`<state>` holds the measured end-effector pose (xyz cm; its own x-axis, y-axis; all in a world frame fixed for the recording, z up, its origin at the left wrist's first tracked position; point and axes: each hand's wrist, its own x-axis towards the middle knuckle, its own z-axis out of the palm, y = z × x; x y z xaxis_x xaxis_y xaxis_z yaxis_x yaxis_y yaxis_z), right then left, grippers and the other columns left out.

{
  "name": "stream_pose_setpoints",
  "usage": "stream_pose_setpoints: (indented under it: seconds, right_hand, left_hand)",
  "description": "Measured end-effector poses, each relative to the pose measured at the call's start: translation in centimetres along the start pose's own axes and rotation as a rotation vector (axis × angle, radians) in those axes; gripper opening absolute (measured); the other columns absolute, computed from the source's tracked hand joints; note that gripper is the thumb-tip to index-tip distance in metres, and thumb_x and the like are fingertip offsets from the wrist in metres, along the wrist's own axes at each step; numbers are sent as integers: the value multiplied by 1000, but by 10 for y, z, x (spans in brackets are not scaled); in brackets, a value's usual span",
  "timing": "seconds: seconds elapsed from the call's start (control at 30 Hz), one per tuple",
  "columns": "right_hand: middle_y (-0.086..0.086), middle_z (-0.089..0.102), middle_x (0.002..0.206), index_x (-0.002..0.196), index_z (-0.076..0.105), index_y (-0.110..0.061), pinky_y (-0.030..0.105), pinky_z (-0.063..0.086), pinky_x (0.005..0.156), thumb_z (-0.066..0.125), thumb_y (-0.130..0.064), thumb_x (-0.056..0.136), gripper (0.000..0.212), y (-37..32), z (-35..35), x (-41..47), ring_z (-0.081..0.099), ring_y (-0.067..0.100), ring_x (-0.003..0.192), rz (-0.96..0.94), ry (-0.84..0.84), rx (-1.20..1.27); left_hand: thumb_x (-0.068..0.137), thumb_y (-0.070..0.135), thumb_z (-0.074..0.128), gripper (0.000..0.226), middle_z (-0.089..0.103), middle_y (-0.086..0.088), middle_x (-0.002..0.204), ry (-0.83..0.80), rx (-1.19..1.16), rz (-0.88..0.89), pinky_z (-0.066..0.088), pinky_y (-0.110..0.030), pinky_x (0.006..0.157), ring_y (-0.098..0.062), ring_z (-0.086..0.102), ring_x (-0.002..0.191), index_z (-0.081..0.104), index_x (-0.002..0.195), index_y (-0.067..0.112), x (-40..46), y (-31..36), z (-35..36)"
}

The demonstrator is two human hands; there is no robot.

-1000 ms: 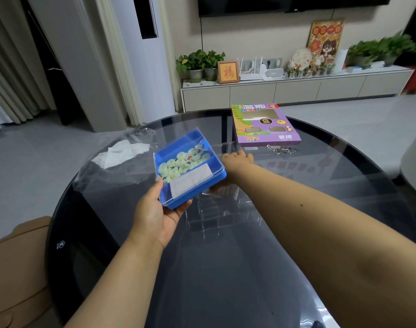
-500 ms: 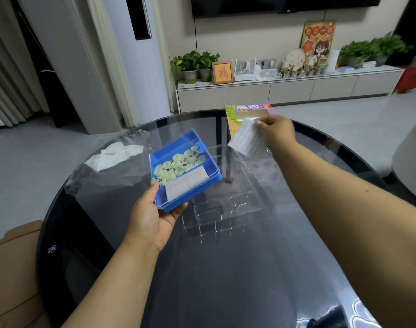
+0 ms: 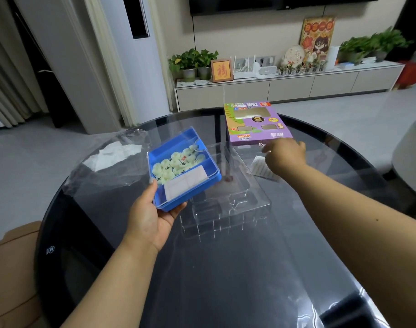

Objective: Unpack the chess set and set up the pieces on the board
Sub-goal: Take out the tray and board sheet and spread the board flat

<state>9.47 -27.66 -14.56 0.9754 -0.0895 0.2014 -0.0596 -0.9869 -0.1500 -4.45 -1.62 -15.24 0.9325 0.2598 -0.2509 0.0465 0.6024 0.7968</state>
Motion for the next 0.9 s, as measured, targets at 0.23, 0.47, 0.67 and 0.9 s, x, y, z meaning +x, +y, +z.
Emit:
stream_pose_setpoints:
  seconds: [0.23, 0.47, 0.67, 0.9]
  right_hand:
    - [10, 56, 133, 127, 58, -13, 31, 43, 93, 36, -3, 91, 43, -12, 10, -26, 52, 30, 117, -207, -310, 7]
    - [0, 49, 142, 131, 56, -24, 28, 34, 102, 31, 1, 92, 53, -16, 13, -4, 44, 22, 130, -223, -370, 199]
    - [9, 52, 134, 124, 55, -19, 29, 36, 85, 34, -1, 90, 44, -7, 16, 15, 49, 29, 118, -220, -330, 180]
    - [5, 54, 130, 120, 54, -27, 38, 25, 102, 40, -10, 90, 37, 6, 17, 20, 43, 26, 122, -207, -227, 24]
  left_hand:
    - [99, 29, 46, 21, 75, -3, 86, -18, 28, 8, 57, -28, 52, -16, 72, 73, 63, 104, 18, -2, -1, -1]
    - [99, 29, 46, 21, 75, -2, 85, -20, 34, 30, 55, -27, 49, -17, 71, 73, 64, 104, 18, 1, 2, -6]
    - [99, 29, 46, 22, 75, -2, 84, -11, 43, 30, 55, -27, 49, -16, 71, 72, 63, 105, 17, 3, 0, -6]
    - [99, 29, 46, 22, 75, -3, 85, -5, 45, 25, 55, -27, 49, -17, 71, 72, 63, 106, 17, 6, 0, -5]
